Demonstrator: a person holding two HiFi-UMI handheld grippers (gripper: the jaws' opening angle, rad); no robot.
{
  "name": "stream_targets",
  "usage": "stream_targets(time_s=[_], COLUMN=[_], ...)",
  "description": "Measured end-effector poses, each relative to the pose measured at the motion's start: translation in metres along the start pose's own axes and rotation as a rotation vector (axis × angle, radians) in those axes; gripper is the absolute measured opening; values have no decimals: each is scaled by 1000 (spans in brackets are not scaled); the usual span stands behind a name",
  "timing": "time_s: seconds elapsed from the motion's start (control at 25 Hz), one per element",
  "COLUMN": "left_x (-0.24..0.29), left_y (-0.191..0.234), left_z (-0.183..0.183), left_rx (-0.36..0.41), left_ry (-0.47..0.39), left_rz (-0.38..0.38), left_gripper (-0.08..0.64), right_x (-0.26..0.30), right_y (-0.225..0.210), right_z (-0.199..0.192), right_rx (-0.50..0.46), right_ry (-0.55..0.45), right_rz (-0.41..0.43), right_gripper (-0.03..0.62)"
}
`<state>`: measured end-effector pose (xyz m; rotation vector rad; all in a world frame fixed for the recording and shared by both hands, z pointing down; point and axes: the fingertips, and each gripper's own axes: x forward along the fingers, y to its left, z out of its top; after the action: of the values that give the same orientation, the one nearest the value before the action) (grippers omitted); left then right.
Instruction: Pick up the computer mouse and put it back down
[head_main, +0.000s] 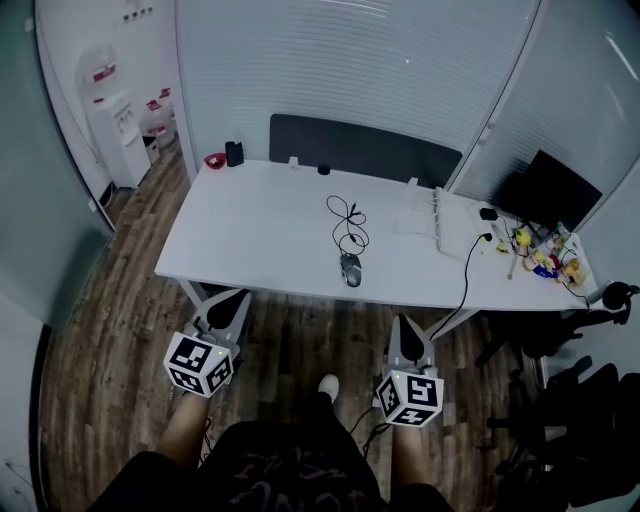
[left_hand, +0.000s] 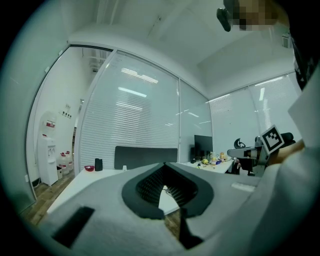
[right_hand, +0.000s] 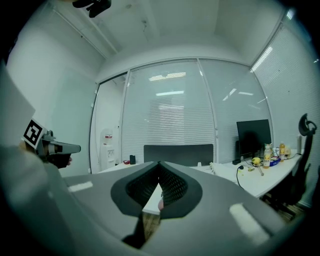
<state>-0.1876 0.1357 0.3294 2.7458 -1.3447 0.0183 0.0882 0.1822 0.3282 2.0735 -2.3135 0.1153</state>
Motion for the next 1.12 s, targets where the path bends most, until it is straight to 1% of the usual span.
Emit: stream_targets(time_s=[0.24, 0.4, 0.56, 0.92, 1.12], left_x=[33, 62, 97, 183, 226], left_y=[7, 17, 28, 46, 54], left_z=[-5, -8, -9, -26, -26], left_rx=[4, 7, 2, -23, -22], left_ry=[13, 25, 39, 90, 106], left_rz=[-7, 0, 13, 32, 50], left_gripper=[-2, -2, -2, -2, -2], right_x=[30, 61, 95, 173, 216], right_y=[-13, -27, -44, -89, -111], right_z=[-4, -9, -8, -17, -19], right_rx=[14, 32, 44, 64, 78], right_ry=[0, 5, 3, 38, 54], right_rz=[9, 18, 31, 57, 80], right_gripper=[11, 11, 11, 11, 11])
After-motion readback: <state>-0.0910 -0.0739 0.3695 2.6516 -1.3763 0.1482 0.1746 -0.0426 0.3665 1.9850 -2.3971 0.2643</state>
